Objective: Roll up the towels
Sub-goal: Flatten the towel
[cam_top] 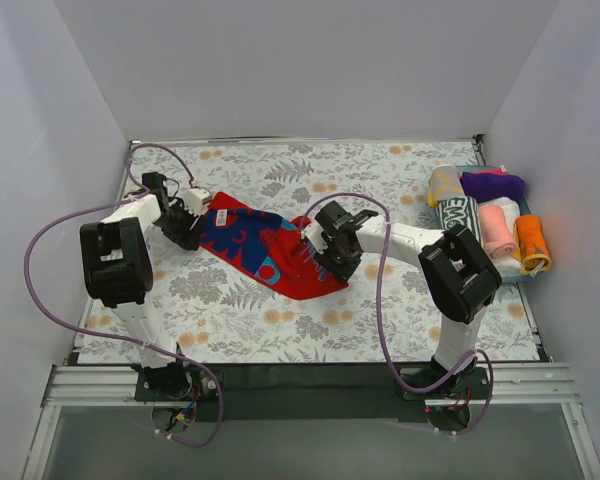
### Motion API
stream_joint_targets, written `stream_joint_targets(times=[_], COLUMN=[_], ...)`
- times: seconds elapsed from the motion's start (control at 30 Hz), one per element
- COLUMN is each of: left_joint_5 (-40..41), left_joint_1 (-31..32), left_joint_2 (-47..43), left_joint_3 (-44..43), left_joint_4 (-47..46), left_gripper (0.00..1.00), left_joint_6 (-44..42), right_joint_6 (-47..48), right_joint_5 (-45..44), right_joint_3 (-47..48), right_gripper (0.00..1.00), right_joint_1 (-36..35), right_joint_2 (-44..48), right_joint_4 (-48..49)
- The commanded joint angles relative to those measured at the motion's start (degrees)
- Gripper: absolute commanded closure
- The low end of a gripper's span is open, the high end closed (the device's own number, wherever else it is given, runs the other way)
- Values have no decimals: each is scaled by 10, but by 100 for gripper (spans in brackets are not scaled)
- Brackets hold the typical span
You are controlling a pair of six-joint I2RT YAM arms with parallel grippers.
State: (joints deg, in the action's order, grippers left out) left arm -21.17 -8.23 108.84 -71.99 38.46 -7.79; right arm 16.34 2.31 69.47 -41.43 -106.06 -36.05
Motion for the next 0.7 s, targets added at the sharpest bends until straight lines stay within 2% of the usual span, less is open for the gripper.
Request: stream_joint_targets(times=[0.0, 0.07, 0.1, 0.13, 0.33, 0.67], left_joint_5=[22, 20, 17, 11, -10, -20], left_joint_1=[0, -1, 0, 0, -1, -1], left_joint_2=[-29, -29, -30, -32, -14, 8], left_joint_3=[7, 3, 2, -1, -39, -53], left_joint_4=[-30, -33, -36, -36, -12, -17], left_gripper=[48, 49, 49, 49, 50, 51], left_joint_6=[-8, -3, -4, -3, 24, 49], right_joint_6=[-9, -9, -9, -10, -10, -8], right_joint_5=[20, 20, 17, 15, 16, 35], right_joint_3=[-47, -50, -48, -47, -46, -29], right_gripper=[77, 86, 97, 99, 99, 99], right_joint_1=[-13, -17, -17, -17, -14, 2], right_joint_2=[-41, -45, -47, -46, -31, -10], right_joint_4=[-9, -7, -6, -5, -7, -21])
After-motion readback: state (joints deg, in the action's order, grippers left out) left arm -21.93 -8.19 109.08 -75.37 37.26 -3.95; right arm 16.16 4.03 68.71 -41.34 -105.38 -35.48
